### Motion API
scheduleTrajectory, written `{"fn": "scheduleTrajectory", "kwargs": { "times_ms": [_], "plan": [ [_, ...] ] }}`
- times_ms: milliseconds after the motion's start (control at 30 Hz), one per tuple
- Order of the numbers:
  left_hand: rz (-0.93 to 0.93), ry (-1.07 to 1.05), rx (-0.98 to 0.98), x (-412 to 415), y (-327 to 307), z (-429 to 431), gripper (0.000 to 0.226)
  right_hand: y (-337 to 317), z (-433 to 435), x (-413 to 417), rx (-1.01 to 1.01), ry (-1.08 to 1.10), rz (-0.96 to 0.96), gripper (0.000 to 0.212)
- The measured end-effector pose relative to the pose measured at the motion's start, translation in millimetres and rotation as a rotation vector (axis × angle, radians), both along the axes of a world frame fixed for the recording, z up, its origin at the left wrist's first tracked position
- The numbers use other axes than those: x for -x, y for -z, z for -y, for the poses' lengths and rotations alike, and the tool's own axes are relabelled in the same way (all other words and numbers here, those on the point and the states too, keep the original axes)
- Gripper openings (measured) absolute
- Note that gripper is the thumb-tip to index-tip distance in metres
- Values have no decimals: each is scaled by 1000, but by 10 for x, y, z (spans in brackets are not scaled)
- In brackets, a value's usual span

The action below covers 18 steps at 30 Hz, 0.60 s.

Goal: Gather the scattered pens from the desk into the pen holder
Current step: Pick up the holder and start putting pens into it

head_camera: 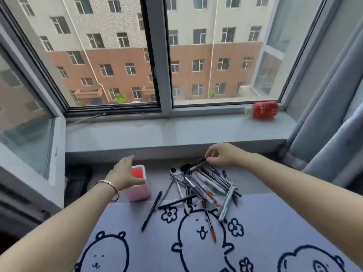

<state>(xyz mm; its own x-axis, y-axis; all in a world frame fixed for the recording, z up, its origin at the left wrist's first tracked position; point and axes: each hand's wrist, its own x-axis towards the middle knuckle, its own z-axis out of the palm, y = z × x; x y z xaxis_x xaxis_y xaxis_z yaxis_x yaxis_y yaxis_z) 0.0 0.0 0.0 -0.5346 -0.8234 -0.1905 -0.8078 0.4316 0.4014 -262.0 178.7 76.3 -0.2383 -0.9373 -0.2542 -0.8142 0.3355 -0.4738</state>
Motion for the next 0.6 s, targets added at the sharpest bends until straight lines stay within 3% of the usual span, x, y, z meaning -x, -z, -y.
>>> {"fn": "scheduleTrajectory", "kwargs": {
  "times_ms": [133,300,467,600],
  "plan": [
    [57,-67,-75,-98,217,113,119,354,-134,-24,-145,25,-16,23],
    [60,-43,-128,-22,371,211,111,700,-161,-37,-182,68,9,22],
    [-202,-120,22,-52,271,-108,95,1098,-30,-132,-143,120,-79,22],
    [-384,-190,45,-176,108,-661,97,1423,141,-372,-172,115,-211,20]
  ]
}}
